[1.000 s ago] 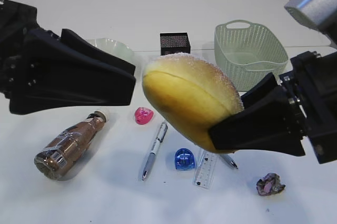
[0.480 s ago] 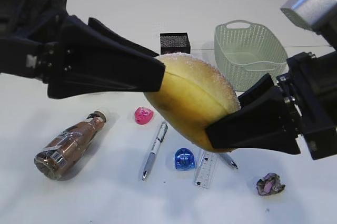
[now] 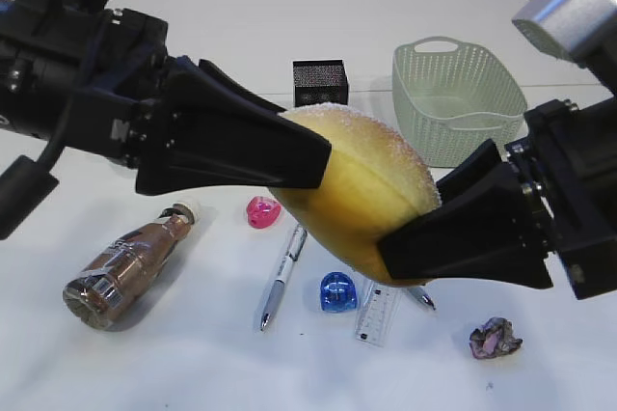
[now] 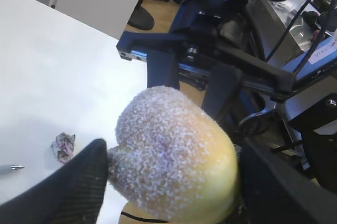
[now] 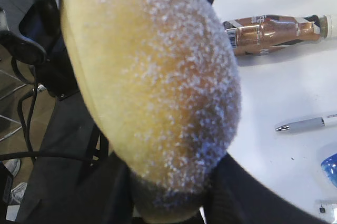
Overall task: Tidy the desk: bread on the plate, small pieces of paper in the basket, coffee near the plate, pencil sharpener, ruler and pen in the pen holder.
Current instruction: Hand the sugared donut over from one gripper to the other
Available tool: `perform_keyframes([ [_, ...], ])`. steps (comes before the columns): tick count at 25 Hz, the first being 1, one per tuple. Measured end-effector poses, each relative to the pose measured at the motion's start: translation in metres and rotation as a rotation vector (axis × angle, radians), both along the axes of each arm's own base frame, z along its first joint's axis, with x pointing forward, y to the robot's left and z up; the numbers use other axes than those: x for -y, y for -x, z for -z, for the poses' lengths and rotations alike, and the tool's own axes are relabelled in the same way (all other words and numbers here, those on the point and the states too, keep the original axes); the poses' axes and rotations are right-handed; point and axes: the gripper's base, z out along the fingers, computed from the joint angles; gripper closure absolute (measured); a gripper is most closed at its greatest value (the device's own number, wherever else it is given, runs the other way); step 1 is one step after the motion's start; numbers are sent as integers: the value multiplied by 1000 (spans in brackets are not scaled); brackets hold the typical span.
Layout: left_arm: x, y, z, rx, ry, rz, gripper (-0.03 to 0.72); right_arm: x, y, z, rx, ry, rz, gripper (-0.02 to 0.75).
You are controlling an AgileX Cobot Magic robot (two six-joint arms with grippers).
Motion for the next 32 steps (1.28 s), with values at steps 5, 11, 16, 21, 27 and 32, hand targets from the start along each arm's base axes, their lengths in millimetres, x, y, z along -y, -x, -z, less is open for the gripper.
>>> perform_keyframes([
  [5,0,2,-1,-6,7,16,146,0,1,0,-3,-2,-7,446],
  [11,1,1,-3,-17,30,11,146,0,1,0,-4,-4,-6,446],
  [16,1,1,-3,-22,33,8,148,0,1,-1,-2,-8,-5,446],
  [21,1,1,-3,-46,32,2,171,0,1,-1,-3,-9,-5,446],
  [27,1,1,-3,-68,31,-4,246,-1,1,-1,-4,-11,-6,446],
  [32,1,1,-2,-70,30,-2,378,-1,1,-1,-4,-13,-5,445],
])
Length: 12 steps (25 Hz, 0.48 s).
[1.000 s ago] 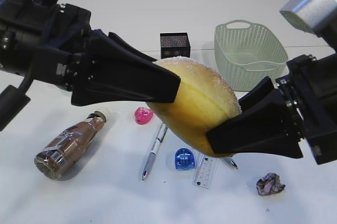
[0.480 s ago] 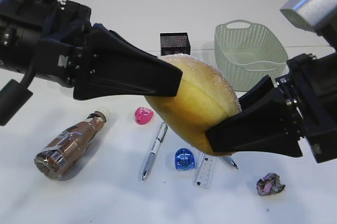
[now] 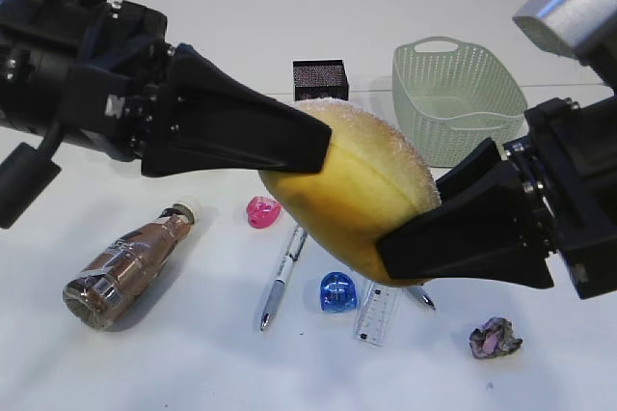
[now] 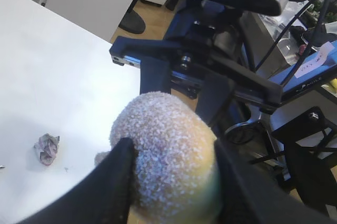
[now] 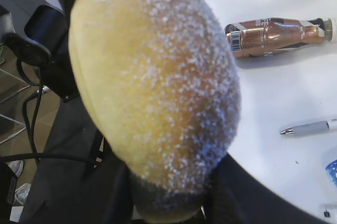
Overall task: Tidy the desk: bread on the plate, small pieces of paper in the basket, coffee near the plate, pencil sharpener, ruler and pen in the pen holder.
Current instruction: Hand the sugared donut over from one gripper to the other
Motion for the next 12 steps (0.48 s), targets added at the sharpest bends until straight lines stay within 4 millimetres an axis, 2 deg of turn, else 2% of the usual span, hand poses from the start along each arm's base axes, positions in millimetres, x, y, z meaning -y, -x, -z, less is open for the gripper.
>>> perform_keyframes([
  [12,0,1,-1,-9,7,10,424,-1,0,-1,-4,-13,-4,446],
])
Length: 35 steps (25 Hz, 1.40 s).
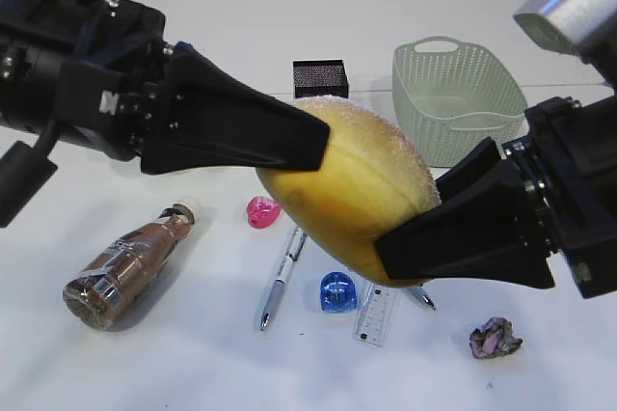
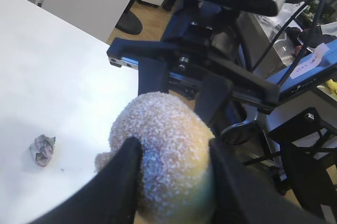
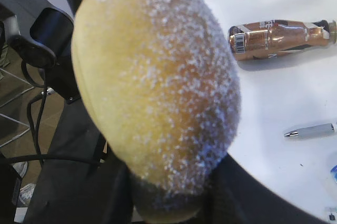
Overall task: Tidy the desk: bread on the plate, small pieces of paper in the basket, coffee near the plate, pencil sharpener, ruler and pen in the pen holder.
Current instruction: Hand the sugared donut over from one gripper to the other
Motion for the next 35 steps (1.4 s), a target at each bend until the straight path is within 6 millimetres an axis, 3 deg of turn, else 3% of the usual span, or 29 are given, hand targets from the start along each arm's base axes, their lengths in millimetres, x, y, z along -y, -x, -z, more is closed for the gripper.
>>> perform_keyframes([
  [19,0,-1,-2,-10,20,-7,468,-1,0,-1,-6,-25,7,443],
  [23,0,-1,-2,-10,20,-7,468,-1,0,-1,-9,-25,6,374],
  [24,0,-1,-2,-10,20,-7,468,-1,0,-1,-9,-25,6,307],
  [25,0,-1,-2,-10,20,-7,468,-1,0,-1,-9,-25,6,307],
  [26,0,-1,-2,-11,22,-8,468,-1,0,-1,-9,-25,6,255],
  [35,0,-1,-2,-10,23,-6,471,-1,0,-1,-18,-26,10,223],
])
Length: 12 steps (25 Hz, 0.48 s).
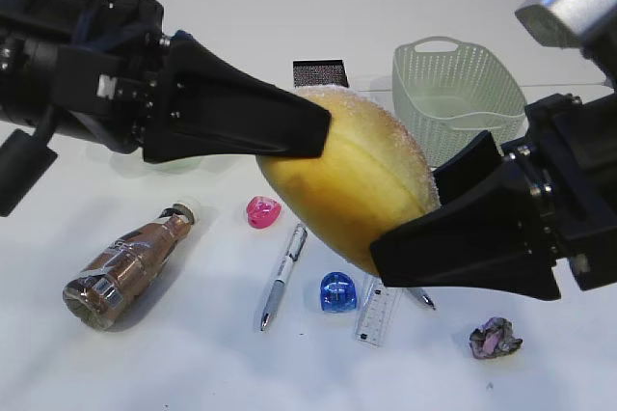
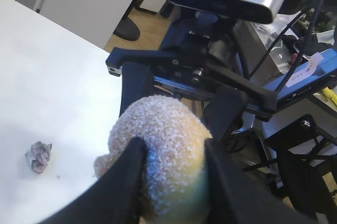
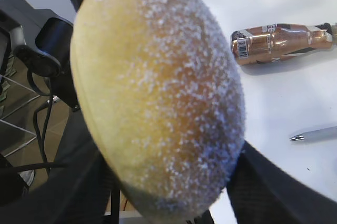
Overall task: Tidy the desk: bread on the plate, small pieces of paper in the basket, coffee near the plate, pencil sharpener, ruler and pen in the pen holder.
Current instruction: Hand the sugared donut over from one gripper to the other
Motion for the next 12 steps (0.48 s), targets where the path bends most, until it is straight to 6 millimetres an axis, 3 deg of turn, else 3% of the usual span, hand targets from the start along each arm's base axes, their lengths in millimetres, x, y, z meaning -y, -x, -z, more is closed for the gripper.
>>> perform_keyframes([
  [12,-6,-3,1,6,-15,-5,471,1,-2,2,-11,22,27,216],
])
